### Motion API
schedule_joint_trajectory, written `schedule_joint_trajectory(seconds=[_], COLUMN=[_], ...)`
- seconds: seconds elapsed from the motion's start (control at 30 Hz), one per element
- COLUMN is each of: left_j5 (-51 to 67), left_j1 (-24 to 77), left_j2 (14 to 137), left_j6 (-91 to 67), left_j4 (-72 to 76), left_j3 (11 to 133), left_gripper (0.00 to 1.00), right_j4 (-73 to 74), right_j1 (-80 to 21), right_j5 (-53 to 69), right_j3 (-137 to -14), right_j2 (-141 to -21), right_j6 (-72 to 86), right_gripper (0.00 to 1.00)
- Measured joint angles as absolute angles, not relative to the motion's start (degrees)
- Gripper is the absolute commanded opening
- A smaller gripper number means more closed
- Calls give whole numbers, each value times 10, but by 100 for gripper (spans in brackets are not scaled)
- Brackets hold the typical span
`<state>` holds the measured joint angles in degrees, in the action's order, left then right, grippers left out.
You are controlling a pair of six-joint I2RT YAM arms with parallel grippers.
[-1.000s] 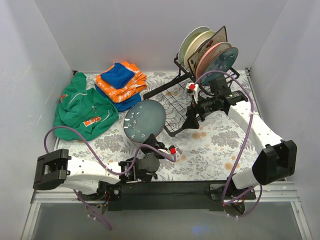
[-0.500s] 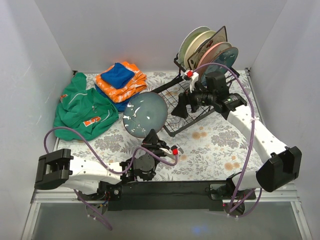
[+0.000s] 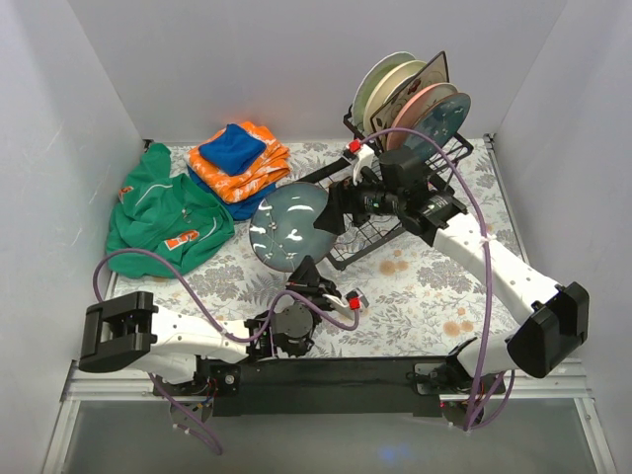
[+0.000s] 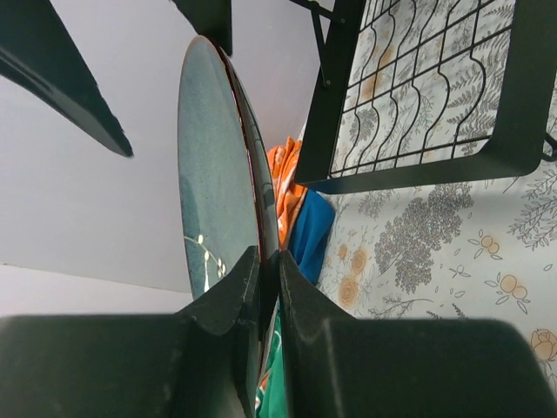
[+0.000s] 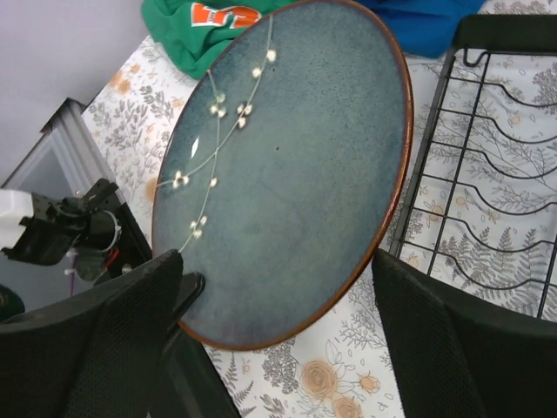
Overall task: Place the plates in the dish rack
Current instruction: Pass the plate from the left arm to the right
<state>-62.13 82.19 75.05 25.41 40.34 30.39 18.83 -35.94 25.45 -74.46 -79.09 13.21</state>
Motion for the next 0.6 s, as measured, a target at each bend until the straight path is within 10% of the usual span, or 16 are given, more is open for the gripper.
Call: schedule_joint_trajectory(seconds=[0.47, 0.6], left_j5=[-611, -611], left_j1=[817, 814], left_j2=[773, 775], left_j6=[285, 296], left_j4=[455, 466], left_j3=[317, 317], left_gripper=[0, 0], right_j4=[159, 158], right_j1=[-364, -362], right_j5=[206, 218], right_j3=[-742, -741], right_j2=[-830, -838], right_j6=[234, 247], right_gripper=[29, 30])
